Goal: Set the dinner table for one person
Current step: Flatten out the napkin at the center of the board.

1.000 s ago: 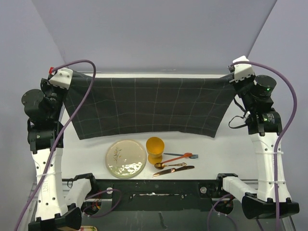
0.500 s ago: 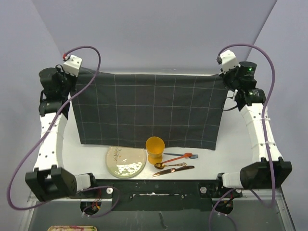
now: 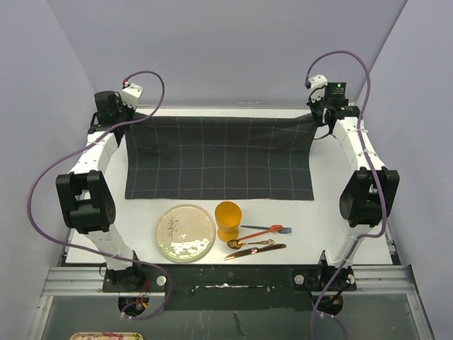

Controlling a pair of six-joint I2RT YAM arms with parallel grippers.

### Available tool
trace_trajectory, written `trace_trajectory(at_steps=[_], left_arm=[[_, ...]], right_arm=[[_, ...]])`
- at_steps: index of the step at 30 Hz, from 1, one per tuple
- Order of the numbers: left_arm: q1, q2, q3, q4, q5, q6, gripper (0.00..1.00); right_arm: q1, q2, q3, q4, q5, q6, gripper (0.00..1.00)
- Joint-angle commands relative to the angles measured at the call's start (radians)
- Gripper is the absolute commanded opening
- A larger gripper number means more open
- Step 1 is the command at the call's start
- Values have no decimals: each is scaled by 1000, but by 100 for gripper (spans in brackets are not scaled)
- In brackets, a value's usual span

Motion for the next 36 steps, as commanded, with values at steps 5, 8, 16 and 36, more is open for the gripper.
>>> trace_trajectory(at_steps=[5,8,16,36], left_arm=[[-24,156,132,144,-89,33,0],[-40,202,135,167,-117,47,0],[-52,293,194,190,-129,22,0],[-75,413,211,406,-168,-11,0]], right_arm=[[13,121,135,25,61,63,0],[16,162,148,35,65,72,0],[33,235,153,86,107,85,0],[119,436,292,329,378,57,6]])
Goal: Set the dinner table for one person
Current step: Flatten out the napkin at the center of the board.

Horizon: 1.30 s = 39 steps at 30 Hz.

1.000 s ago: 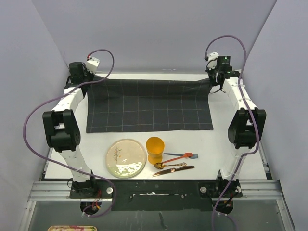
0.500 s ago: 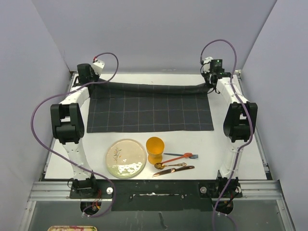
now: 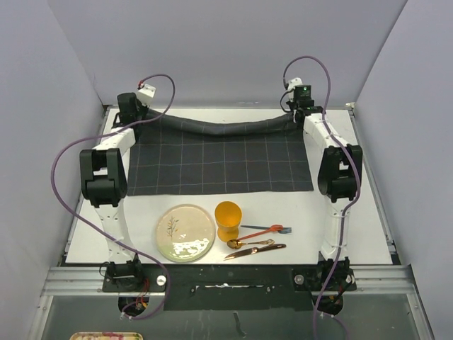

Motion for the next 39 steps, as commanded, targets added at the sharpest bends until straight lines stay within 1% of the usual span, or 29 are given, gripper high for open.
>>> trace_trajectory(at_steps=[1,8,12,20,25,27,30,36,37,39], left_arm=[[-7,44,30,133,-33,10,0],[-1,91,28,225,-89,28,0],[2,125,42,276,-151,26,0],[-2,173,45,284,-168,33,0],[-3,190,46,301,-170,55,0],[-3,198,52,298,-171,58,0],[-5,201,53,295,-173,58,0],[-18,192,50,262,-170,50,0],[-21,184,45,256,-168,45,2],[-26,162,28,244,-152,38,19]], right_arm=[[12,17,51,139,103,-12,6],[12,67,71,204,156,-24,7],[14,104,93,233,190,-34,8],[36,183,156,259,257,-91,13],[37,212,208,232,262,-94,15],[38,222,214,207,250,-94,16],[37,232,267,163,240,-83,16],[37,240,291,114,238,-65,17],[36,235,288,102,235,-61,17],[34,220,275,74,226,-49,18]])
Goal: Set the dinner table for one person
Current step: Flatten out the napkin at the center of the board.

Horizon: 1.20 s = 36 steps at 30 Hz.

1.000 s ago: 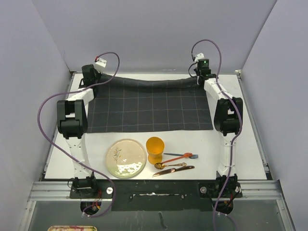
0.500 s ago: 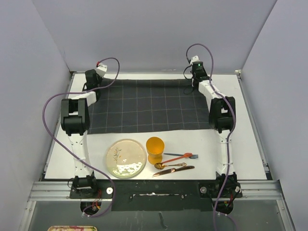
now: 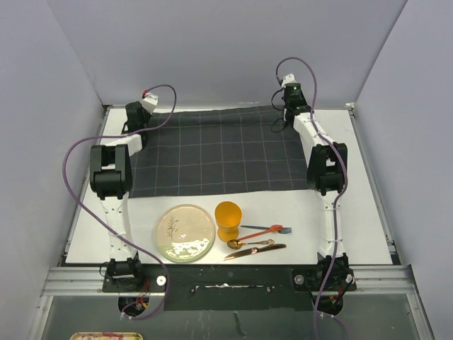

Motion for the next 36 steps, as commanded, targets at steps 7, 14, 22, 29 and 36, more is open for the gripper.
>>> trace_trajectory(at_steps=[7,14,22,29,36], left_arm=[[-17,-105,-3,-43,34,-44,76],[-26,-195,-60,-73,59,-59,81],[-61,-396,-201,-176,128,-149,81],[-58,-470,-286,-320,215,-200,78],[-52,-512,-378,-387,274,-166,71]], right_arm=[[-25,-150,-93,-189,-139,69,21],[-41,-272,-185,-327,-252,125,23],[-69,-373,-290,-410,-518,146,22],[-84,-374,-314,-544,-841,146,14],[-83,-416,-411,-559,-852,153,7]])
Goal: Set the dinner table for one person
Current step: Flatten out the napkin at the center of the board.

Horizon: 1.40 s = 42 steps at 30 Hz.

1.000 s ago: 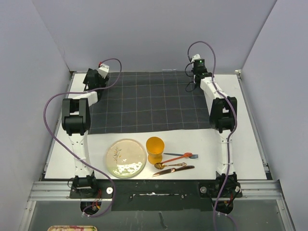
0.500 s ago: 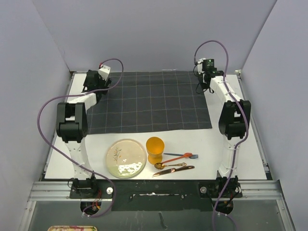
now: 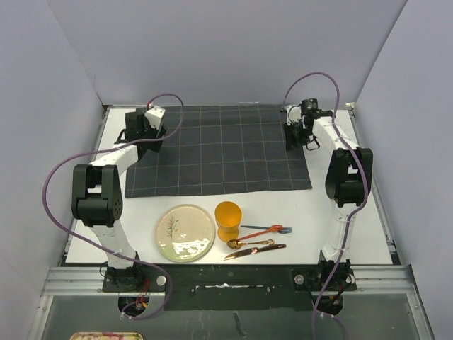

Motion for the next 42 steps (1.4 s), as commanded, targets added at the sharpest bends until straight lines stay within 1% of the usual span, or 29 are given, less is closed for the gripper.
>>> trace_trajectory(at_steps=[1,4,7,12,19,23,27,31,38,42], left_arm=[[13,-64,-26,-88,72,3,70],[19,-73,-41,-136,93,20,66],[20,-97,-74,-135,100,28,64],[18,-119,-105,-151,105,36,60],[14,-137,-103,-200,105,48,53],[6,-156,-100,-233,96,44,44],[-4,-183,-123,-231,75,39,40],[-13,-199,-147,-234,65,40,34],[-19,-234,-181,-225,37,49,15],[-19,-244,-196,-229,36,47,6]], right_arm=[[1,-93,-40,-24,-47,16,6],[2,-110,-64,-33,-10,18,2],[2,-134,-96,-24,15,12,0],[1,-147,-97,-58,48,11,0],[-1,-178,-132,-52,89,9,0],[-1,-170,-151,-45,76,18,0],[-1,-158,-166,-30,93,13,0],[-4,-143,-171,-29,110,7,0],[-7,-105,-144,-60,124,8,0],[-8,-87,-134,-78,134,3,0]])
